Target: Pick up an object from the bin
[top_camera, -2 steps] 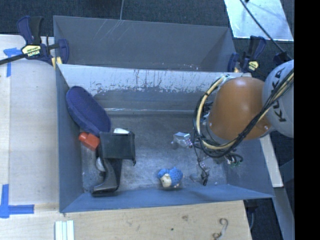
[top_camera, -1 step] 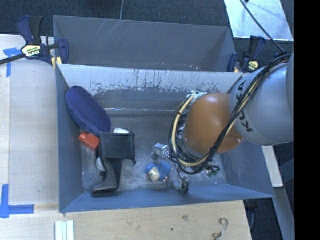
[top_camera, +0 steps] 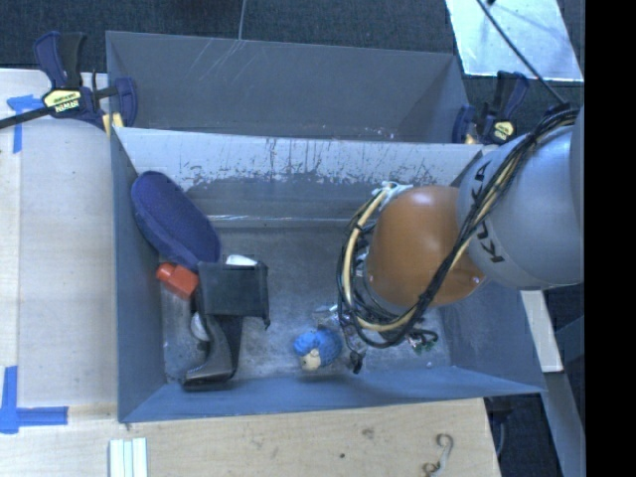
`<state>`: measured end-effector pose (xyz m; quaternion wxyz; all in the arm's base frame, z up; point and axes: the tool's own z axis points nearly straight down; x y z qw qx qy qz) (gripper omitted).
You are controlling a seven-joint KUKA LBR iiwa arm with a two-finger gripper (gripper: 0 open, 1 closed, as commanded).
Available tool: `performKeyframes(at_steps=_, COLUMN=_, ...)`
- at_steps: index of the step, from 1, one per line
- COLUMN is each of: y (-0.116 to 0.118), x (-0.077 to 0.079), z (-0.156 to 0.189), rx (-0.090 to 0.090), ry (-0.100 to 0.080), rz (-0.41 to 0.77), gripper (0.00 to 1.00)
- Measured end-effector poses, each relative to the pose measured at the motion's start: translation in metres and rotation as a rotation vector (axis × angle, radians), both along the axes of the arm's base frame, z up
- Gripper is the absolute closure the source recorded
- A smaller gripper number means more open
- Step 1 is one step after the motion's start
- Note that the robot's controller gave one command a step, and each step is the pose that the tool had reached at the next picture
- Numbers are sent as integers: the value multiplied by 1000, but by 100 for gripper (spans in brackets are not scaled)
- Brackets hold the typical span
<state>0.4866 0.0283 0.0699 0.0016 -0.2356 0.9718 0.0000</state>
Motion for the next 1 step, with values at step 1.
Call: performKeyframes(at_steps=1, y=-7, x=19, z=136, rx=0, ry=-9, rz=2, gripper=100)
